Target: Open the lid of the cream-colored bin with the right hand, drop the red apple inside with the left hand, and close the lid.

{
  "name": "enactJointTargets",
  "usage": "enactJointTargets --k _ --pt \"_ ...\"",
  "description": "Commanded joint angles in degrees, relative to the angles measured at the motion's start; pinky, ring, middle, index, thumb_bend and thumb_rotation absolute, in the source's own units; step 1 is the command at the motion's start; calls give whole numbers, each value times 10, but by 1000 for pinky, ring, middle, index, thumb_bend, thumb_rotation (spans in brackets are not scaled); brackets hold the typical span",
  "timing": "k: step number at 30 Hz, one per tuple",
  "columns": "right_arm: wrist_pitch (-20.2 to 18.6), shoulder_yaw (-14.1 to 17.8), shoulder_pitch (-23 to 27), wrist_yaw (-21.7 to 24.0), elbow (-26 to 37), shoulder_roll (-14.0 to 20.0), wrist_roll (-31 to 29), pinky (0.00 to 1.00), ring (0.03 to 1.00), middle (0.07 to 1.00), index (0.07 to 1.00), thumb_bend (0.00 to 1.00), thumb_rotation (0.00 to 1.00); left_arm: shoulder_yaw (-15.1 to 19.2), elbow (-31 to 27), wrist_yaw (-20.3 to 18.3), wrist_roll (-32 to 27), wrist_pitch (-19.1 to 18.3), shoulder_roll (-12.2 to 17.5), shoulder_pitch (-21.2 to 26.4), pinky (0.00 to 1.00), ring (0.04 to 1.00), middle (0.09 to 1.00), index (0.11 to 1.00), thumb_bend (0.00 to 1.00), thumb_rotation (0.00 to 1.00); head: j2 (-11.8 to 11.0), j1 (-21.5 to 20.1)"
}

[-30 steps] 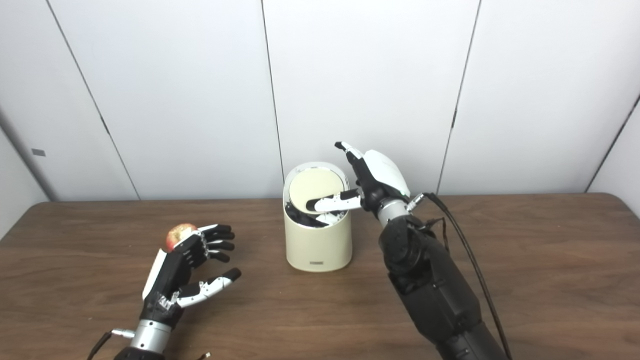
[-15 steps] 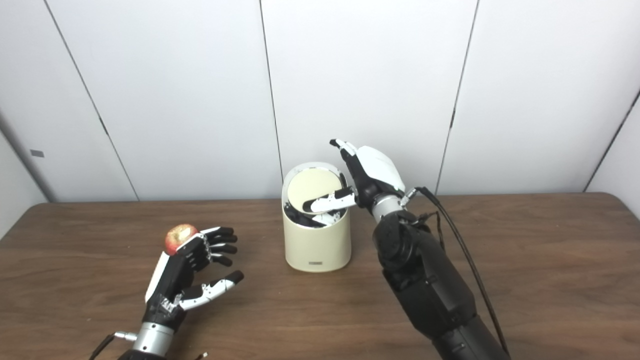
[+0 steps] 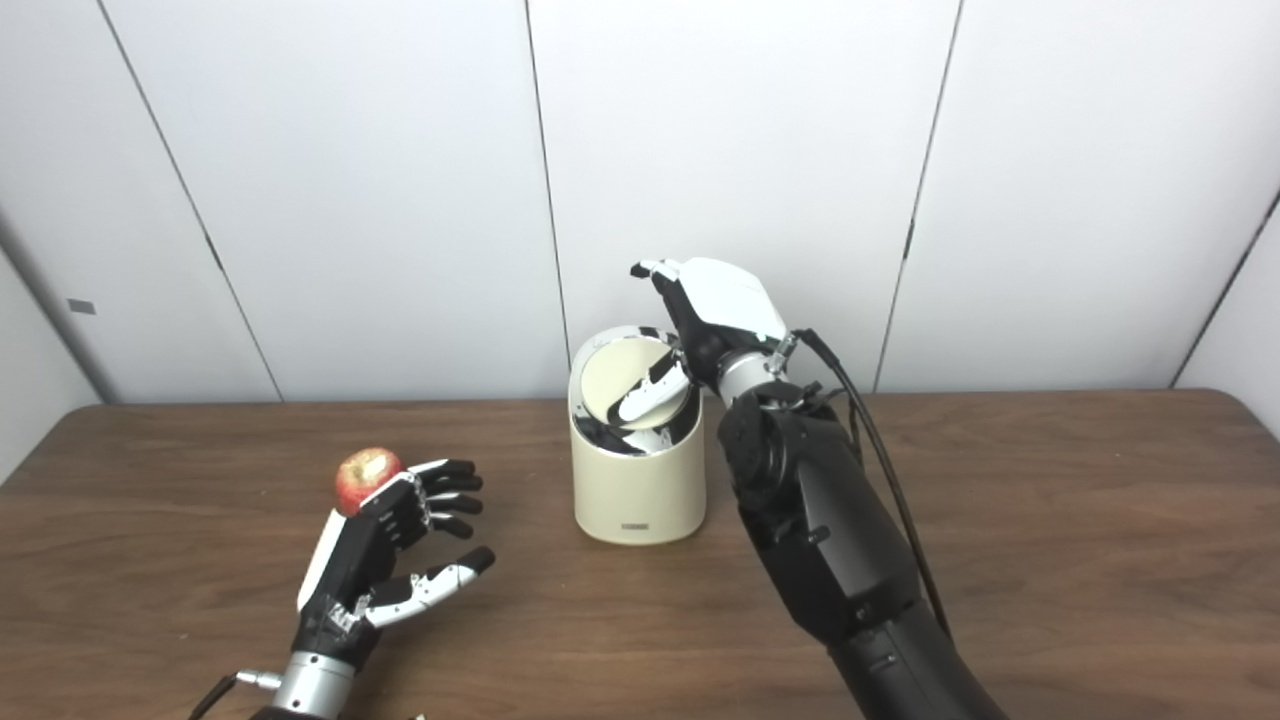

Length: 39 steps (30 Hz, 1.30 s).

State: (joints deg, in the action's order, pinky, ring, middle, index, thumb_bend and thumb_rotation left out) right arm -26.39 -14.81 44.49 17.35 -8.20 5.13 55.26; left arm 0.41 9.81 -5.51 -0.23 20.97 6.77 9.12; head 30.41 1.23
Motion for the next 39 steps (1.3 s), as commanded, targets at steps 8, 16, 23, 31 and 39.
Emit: enactJointTargets --k 8,16,23,31,39 --pt "-5 86 -32 5 94 1 -77 621 817 885 845 786 295 -4 29 0 0 12 -3 -13 566 656 714 739 635 0 -3 -4" --pt "20 140 -105 -7 171 20 -182 696 853 907 864 745 334 -6 29 1 1 5 -7 -13 571 666 719 739 642 0 -5 0" --pt "88 160 -189 -49 186 41 -279 705 867 914 865 789 355 -6 28 0 -1 6 -7 -13 582 673 724 745 635 0 -5 0" --pt "182 141 -267 -64 187 76 -334 702 852 903 884 821 334 -4 30 3 3 11 -6 -11 578 668 722 740 634 0 -6 2" --pt "199 126 -298 -59 178 89 -364 749 880 934 906 852 239 -2 25 13 12 17 -9 -8 570 657 707 729 645 0 -11 15"
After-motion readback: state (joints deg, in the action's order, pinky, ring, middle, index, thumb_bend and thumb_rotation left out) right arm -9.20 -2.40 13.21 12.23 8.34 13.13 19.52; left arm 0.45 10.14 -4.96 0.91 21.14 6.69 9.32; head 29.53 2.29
